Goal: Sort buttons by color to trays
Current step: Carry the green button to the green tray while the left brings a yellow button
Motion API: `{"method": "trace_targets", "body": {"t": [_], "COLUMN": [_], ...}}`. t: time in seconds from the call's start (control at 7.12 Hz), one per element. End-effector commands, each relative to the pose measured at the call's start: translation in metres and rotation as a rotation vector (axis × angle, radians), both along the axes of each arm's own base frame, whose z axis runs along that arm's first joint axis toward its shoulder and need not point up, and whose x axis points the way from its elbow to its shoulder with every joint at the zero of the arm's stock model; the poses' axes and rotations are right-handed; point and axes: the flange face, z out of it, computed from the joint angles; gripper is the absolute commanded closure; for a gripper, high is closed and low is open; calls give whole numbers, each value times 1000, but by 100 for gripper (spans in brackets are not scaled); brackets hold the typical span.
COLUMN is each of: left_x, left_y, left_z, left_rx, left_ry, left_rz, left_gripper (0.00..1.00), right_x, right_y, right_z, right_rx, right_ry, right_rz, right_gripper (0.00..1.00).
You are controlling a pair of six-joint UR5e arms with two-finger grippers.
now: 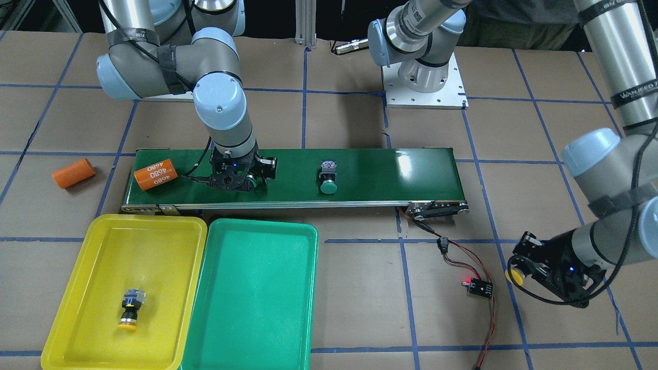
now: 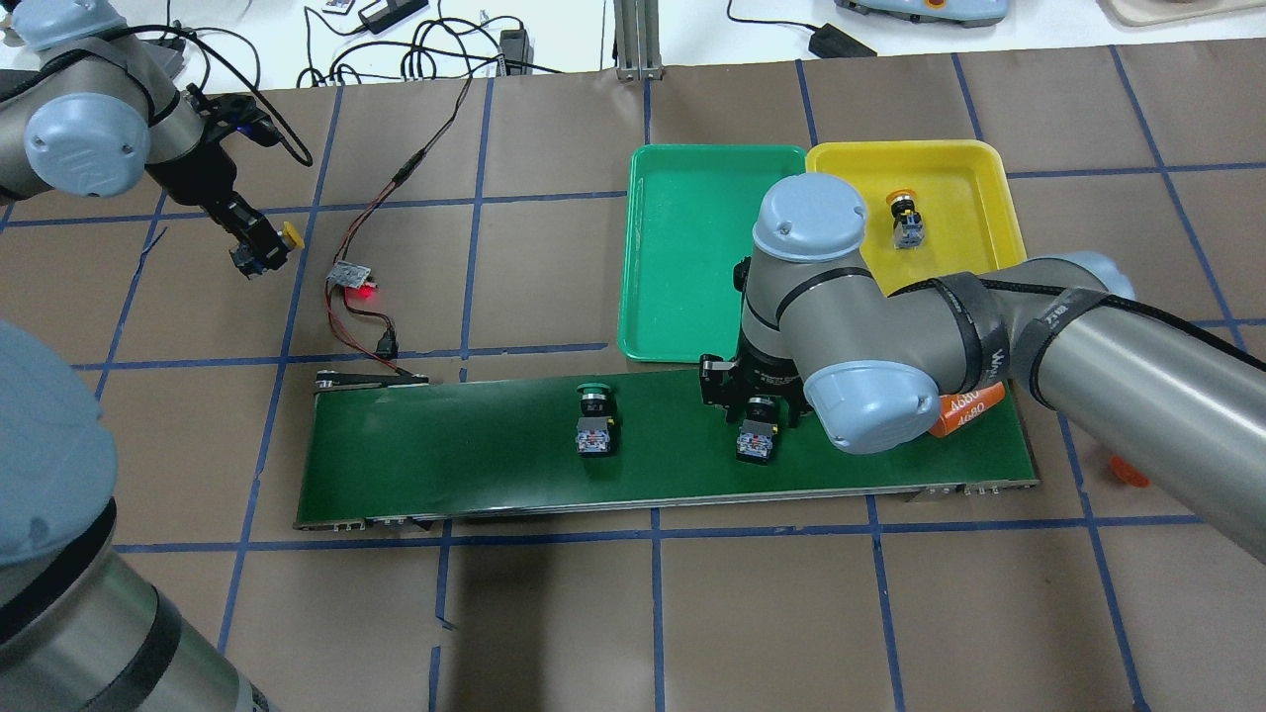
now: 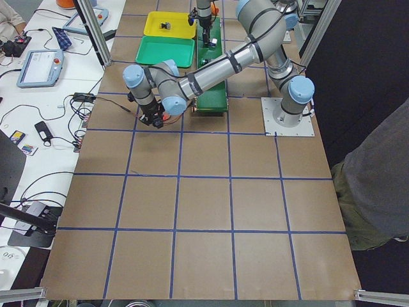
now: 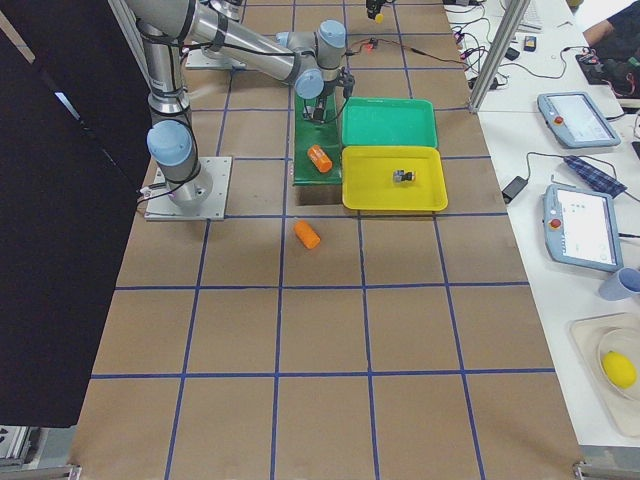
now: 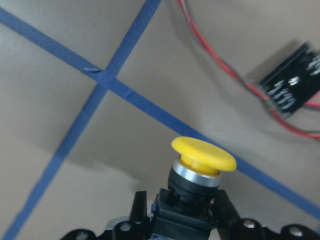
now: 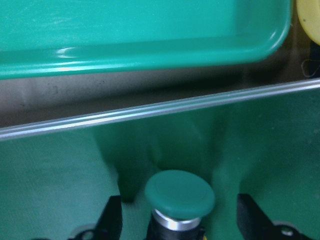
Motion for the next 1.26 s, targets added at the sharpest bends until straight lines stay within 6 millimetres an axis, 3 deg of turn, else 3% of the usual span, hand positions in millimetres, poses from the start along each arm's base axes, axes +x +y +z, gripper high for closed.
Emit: {"method": "trace_targets", "body": {"t": [0.0,0.14,0.28,0.42,0.56,0.7,0.84,0.98,1.12], "left_x": [-81,-115,-140,-154,-161,-172,-189,-212,-237], "left_y": [64,96,127,158,185,203,209,222,231], "left_z": [33,33,26,17,13,13,11,2,-4], "left_rx": [18,35,62,89,106,107,87,100,74], "left_ry": [-38,-43,-62,-85,-106,-133,-140,-167,-177], "left_rz": [163,203,292,420,548,672,705,721,739], "left_gripper": [100,100,100,100,100,100,100,100,100], "right_x": [-3,-3,-5,-1,-8,-19,-20,-23,-34], "right_y": [-3,-3,-15,-43,-77,-127,-160,-184,-202], "right_z": [2,5,20,70,85,82,64,31,-5], "right_rx": [-2,-9,-53,-154,-211,-266,-265,-250,-240], "right_ry": [5,3,-12,-28,-20,-26,-25,-25,-27], "right_rz": [-4,-4,-10,-15,-30,-64,-70,-78,-99], "right_gripper": [100,100,100,100,100,100,100,100,42]}}
